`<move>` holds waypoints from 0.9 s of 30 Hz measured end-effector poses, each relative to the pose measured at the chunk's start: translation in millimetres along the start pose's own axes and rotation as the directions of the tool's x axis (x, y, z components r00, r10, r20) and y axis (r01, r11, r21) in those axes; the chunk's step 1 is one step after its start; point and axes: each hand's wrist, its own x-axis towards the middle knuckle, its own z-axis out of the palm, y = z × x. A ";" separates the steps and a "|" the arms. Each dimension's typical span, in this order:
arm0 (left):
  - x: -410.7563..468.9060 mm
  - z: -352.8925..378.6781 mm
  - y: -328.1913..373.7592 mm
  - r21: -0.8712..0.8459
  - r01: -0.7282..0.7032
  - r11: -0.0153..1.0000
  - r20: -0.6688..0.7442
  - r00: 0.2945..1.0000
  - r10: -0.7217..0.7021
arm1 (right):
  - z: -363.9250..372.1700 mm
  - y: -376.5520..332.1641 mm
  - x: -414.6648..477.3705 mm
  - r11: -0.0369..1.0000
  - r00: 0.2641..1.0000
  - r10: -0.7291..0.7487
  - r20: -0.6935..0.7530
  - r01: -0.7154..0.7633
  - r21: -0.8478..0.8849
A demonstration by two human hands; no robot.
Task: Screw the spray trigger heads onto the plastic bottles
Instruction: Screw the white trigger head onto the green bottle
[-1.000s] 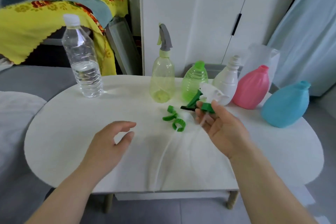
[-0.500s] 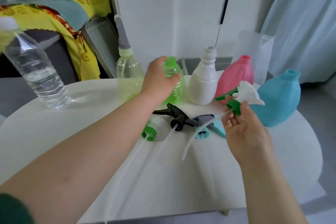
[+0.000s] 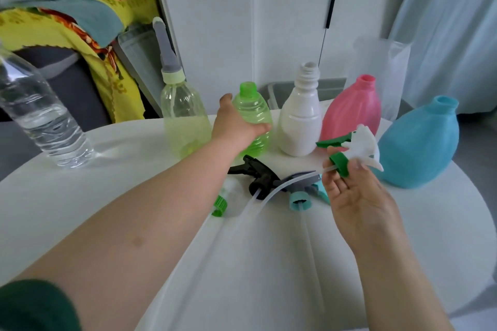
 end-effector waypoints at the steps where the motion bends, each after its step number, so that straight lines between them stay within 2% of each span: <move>1: -1.5 -0.7 0.0 0.007 -0.015 1.000 -0.016 1.000 0.015 | -0.6 -1.4 -1.2 1.000 1.000 0.001 -0.001 -0.001 -0.003; 8: -23.7 -20.2 17.0 0.019 -0.169 0.985 -0.104 0.980 0.170 | 2.2 -17.0 -12.7 1.000 0.999 -0.025 0.022 0.025 0.003; 14: -64.5 -64.8 37.8 -0.012 -0.249 0.969 -0.191 0.951 0.242 | 13.5 -42.2 -30.7 0.997 0.993 -0.074 0.089 0.077 -0.031; 17: -96.3 -87.8 33.0 0.003 -0.253 0.967 -0.123 0.960 0.252 | 19.9 -57.2 -43.9 0.991 0.987 -0.136 0.084 0.135 0.021; 22: -142.4 -113.7 13.6 -0.040 -0.256 0.966 0.072 0.963 0.258 | 35.8 -70.7 -65.5 0.968 0.974 -0.213 0.080 0.199 0.155; 27: -173.0 -125.9 -1.5 0.054 -0.250 0.967 0.245 0.942 0.230 | 51.7 -81.8 -81.8 0.931 0.960 -0.269 0.072 0.241 0.275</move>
